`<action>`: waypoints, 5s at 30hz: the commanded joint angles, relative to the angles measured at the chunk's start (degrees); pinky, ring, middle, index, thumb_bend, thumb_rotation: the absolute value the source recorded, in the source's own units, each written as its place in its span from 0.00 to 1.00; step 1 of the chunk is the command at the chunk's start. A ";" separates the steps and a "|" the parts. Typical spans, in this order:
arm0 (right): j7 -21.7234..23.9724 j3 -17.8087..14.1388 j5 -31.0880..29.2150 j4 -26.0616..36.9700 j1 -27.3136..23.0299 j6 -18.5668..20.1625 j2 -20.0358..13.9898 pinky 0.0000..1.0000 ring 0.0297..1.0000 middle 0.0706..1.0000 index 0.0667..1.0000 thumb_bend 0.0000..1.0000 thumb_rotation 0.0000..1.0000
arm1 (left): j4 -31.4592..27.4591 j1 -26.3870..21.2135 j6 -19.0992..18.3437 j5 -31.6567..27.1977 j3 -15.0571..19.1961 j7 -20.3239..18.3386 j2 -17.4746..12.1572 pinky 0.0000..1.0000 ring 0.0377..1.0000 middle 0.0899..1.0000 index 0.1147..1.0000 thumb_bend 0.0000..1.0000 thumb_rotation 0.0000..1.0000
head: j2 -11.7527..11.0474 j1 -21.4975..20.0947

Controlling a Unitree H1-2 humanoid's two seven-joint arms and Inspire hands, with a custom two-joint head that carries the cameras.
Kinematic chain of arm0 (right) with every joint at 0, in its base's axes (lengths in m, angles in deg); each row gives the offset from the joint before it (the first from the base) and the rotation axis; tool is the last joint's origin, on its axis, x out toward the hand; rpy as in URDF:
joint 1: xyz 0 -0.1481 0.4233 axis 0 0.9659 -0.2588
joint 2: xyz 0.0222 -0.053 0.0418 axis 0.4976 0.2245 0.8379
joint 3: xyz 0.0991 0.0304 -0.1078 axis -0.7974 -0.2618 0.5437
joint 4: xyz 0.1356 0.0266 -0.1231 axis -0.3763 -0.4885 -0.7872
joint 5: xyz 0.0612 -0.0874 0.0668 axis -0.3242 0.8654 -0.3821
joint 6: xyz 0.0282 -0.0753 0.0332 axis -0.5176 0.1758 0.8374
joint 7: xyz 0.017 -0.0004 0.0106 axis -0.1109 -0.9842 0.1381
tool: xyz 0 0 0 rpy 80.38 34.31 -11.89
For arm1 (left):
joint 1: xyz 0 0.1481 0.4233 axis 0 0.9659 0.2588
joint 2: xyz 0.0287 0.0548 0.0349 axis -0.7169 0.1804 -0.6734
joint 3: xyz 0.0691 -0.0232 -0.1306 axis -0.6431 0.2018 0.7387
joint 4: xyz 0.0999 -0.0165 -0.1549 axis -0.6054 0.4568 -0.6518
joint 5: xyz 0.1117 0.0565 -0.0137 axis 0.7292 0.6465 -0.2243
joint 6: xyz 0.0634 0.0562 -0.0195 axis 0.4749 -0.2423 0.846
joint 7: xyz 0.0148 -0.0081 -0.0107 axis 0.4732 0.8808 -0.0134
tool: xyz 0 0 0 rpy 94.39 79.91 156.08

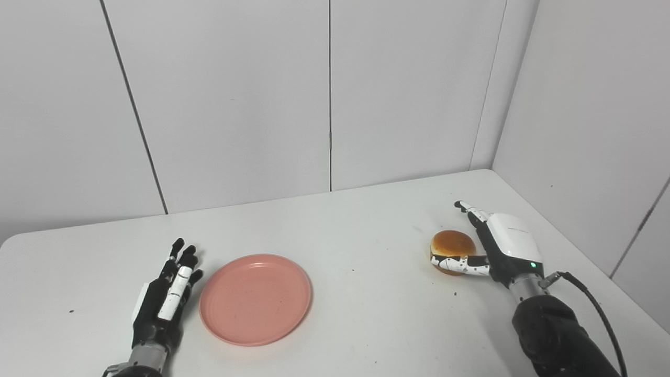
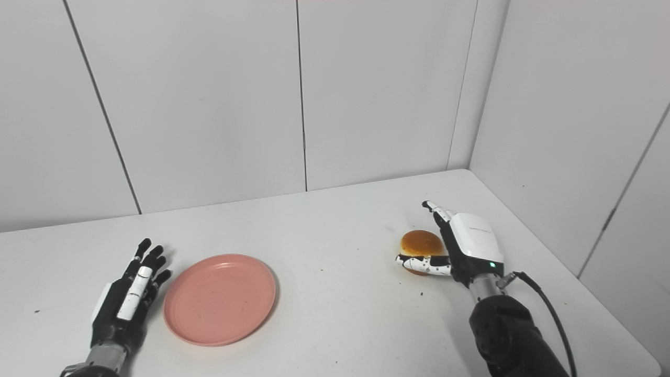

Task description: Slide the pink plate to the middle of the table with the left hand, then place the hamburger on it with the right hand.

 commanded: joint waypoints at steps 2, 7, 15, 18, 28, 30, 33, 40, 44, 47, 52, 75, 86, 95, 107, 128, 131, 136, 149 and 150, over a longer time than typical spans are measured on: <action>-2.45 -0.37 -0.76 -0.56 -2.86 -3.10 -1.68 0.72 0.83 0.84 0.85 1.00 0.60 | 0.82 -0.11 -1.68 -0.30 -0.26 -0.26 0.02 0.93 0.96 0.95 0.96 0.80 0.69 | -0.10 0.09; -2.42 -0.30 -1.36 -1.13 -3.04 -3.42 -1.78 0.73 0.83 0.84 0.85 1.00 0.59 | 0.87 -0.02 -1.55 -0.48 -0.24 -0.46 0.14 0.92 0.96 0.95 0.96 0.79 0.68 | -0.14 0.16; -1.41 0.21 -1.82 -1.77 -3.50 -2.10 -1.85 0.74 0.85 0.85 0.86 1.00 0.61 | 0.63 0.12 -1.79 -0.13 -0.47 -0.25 0.27 0.90 0.95 0.95 0.96 0.79 0.68 | -0.16 0.39; -0.77 0.12 -2.60 -2.41 -3.82 -1.11 -1.40 0.76 0.85 0.86 0.86 1.00 0.62 | 0.58 0.12 -1.83 -0.17 -0.50 -0.33 0.22 0.90 0.95 0.95 0.96 0.79 0.68 | -0.14 0.42; -0.71 0.15 -3.53 -3.62 -4.18 -1.16 -0.62 0.74 0.84 0.84 0.86 1.00 0.59 | 0.28 0.00 -2.04 0.09 -0.89 -0.69 -0.20 0.90 0.95 0.95 0.97 0.77 0.68 | 0.14 0.59; -0.88 0.22 -3.60 -3.95 -4.22 -1.44 -0.67 0.74 0.84 0.84 0.86 1.00 0.59 | 0.20 0.01 -2.15 0.04 -0.95 -0.72 -0.22 0.90 0.95 0.95 0.97 0.77 0.68 | 0.14 0.59; -0.70 0.41 -3.71 -4.42 -4.31 -1.35 -0.82 0.73 0.83 0.84 0.86 1.00 0.60 | 0.06 0.02 -2.47 -0.06 -0.97 -0.67 -0.12 0.91 0.95 0.95 0.96 0.77 0.67 | 0.14 0.59; -0.92 0.50 -5.01 -5.11 -4.50 -1.91 -0.66 0.73 0.83 0.83 0.86 1.00 0.58 | -0.19 0.07 -2.77 0.21 -1.19 -0.59 -0.16 0.90 0.95 0.95 0.96 0.76 0.67 | 0.05 0.94; -0.66 0.76 -5.21 -5.57 -4.70 -1.75 -0.80 0.72 0.83 0.84 0.86 1.00 0.58 | -0.32 0.06 -2.82 0.34 -1.24 -0.54 -0.17 0.91 0.95 0.95 0.96 0.76 0.67 | -0.03 0.99; -0.29 0.82 -5.48 -5.72 -4.70 -1.50 -0.86 0.73 0.84 0.84 0.86 1.00 0.58 | -0.66 0.23 -2.88 0.43 -1.27 -0.63 -0.19 0.89 0.95 0.95 0.96 0.75 0.68 | 0.12 1.02; -0.64 0.63 -6.45 -6.71 -4.87 -1.96 -0.77 0.73 0.84 0.84 0.85 1.00 0.56 | -1.07 0.48 -3.40 0.00 -1.12 -0.88 -0.06 0.91 0.95 0.95 0.97 0.76 0.67 | 0.28 1.02; -1.09 1.26 -7.27 -7.50 -5.03 -2.39 -1.06 0.68 0.78 0.82 0.84 1.00 0.49 | -1.39 1.04 -3.74 -0.06 -1.13 -0.83 0.28 0.88 0.95 0.95 0.95 0.76 0.67 | 0.75 1.26; -2.08 1.19 -7.15 -7.95 -5.10 -3.06 -0.98 0.54 0.61 0.67 0.80 0.93 0.33 | -2.02 1.26 -4.23 0.06 -1.31 -0.58 0.43 0.88 0.94 0.95 0.94 0.78 0.67 | 0.80 1.42; -4.05 1.72 -5.75 -7.91 -5.00 -3.38 -1.10 0.53 0.60 0.65 0.72 0.82 0.29 | -2.54 1.40 -4.38 -0.02 -1.38 -0.73 0.50 0.89 0.95 0.95 0.95 0.78 0.67 | 1.10 1.48; -5.44 1.89 -6.12 -7.88 -5.06 -3.43 -0.84 0.50 0.56 0.58 0.55 0.73 0.25 | -3.20 1.50 -4.84 -0.13 -1.28 -0.54 0.69 0.88 0.95 0.94 0.94 0.79 0.67 | 1.31 1.58; -4.17 1.57 -7.79 -5.82 -4.65 -3.25 -0.87 0.37 0.43 0.48 0.45 0.52 0.15 | -3.67 1.47 -5.28 0.50 -1.62 -0.30 0.69 0.88 0.94 0.94 0.94 0.80 0.67 | 1.50 1.61; -3.40 1.09 -8.49 -3.21 -4.44 -2.38 -0.60 0.39 0.45 0.49 0.45 0.52 0.15 | -3.54 1.41 -5.25 0.57 -1.73 -0.35 0.65 0.88 0.94 0.94 0.94 0.80 0.67 | 1.75 1.91; -1.45 0.00 -11.51 1.24 -4.37 -2.12 0.21 0.40 0.46 0.50 0.45 0.52 0.15 | -3.51 1.33 -5.06 0.68 -2.04 -0.42 0.78 0.88 0.94 0.94 0.94 0.81 0.66 | 1.84 2.41; 5.54 0.10 -13.46 12.18 -6.79 0.88 3.74 0.47 0.52 0.52 0.45 0.51 0.15 | -4.53 1.28 -5.81 1.61 -3.47 1.28 2.20 0.87 0.94 0.94 0.95 0.85 0.68 | 2.27 5.98; 5.85 0.18 -13.80 12.20 -7.00 0.21 3.83 0.48 0.52 0.52 0.45 0.51 0.15 | -4.56 1.31 -5.82 1.66 -3.54 1.47 2.44 0.87 0.94 0.94 0.95 0.85 0.68 | 2.35 6.86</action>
